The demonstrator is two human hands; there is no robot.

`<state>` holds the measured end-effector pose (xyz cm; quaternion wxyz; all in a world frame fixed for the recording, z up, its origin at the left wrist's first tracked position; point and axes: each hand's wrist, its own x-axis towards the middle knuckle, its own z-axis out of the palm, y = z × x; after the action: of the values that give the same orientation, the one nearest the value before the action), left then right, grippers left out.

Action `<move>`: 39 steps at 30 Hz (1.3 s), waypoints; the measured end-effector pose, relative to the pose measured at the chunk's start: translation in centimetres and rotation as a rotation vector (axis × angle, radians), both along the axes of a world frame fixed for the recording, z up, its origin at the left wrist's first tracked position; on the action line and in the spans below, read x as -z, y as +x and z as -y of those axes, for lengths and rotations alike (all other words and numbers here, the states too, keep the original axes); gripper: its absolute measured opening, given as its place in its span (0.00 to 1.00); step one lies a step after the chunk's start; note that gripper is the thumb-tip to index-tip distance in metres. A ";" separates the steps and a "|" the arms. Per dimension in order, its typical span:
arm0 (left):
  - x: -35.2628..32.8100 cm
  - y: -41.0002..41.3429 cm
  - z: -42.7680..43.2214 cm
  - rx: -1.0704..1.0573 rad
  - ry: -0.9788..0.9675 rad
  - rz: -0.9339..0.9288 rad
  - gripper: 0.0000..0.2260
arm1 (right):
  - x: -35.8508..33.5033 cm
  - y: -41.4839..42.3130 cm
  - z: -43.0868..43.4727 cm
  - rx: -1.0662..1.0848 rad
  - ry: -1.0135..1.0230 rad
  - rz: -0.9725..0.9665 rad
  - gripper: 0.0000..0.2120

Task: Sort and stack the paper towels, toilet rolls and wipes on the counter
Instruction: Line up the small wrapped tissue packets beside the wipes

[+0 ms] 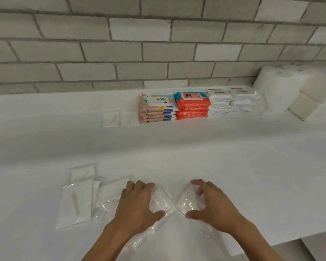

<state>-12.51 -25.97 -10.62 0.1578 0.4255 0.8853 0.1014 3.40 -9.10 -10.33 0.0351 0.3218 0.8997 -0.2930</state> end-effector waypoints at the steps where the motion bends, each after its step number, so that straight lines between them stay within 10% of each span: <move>1: 0.1 0.1 -0.2 -0.014 -0.001 0.011 0.34 | -0.1 -0.1 -0.2 0.009 -0.021 0.002 0.44; 9: 0.5 0.1 -0.5 -0.194 0.194 0.189 0.26 | -0.4 -1.1 -1.4 0.112 -0.125 0.002 0.21; 14: -0.3 -1.4 -0.5 -0.314 0.457 0.391 0.01 | -0.7 -2.0 -2.5 0.146 -0.214 -0.116 0.13; 22: -1.2 -6.1 1.2 -0.536 0.655 0.692 0.07 | -2.0 -6.9 -2.9 0.260 -0.553 -0.411 0.07; 30: -2.5 -13.9 1.7 -0.704 0.809 0.679 0.17 | -2.5 -14.4 -2.3 0.209 -0.690 -0.473 0.36; 39: -3.7 -25.3 -1.1 -0.767 0.847 0.484 0.22 | -3.6 -26.2 -3.0 0.103 -0.320 -0.509 0.10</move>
<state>-37.81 -24.90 -6.90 0.1237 0.0675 0.7971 0.5871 -22.82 -6.08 -6.72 -0.1563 0.2735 0.8046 -0.5034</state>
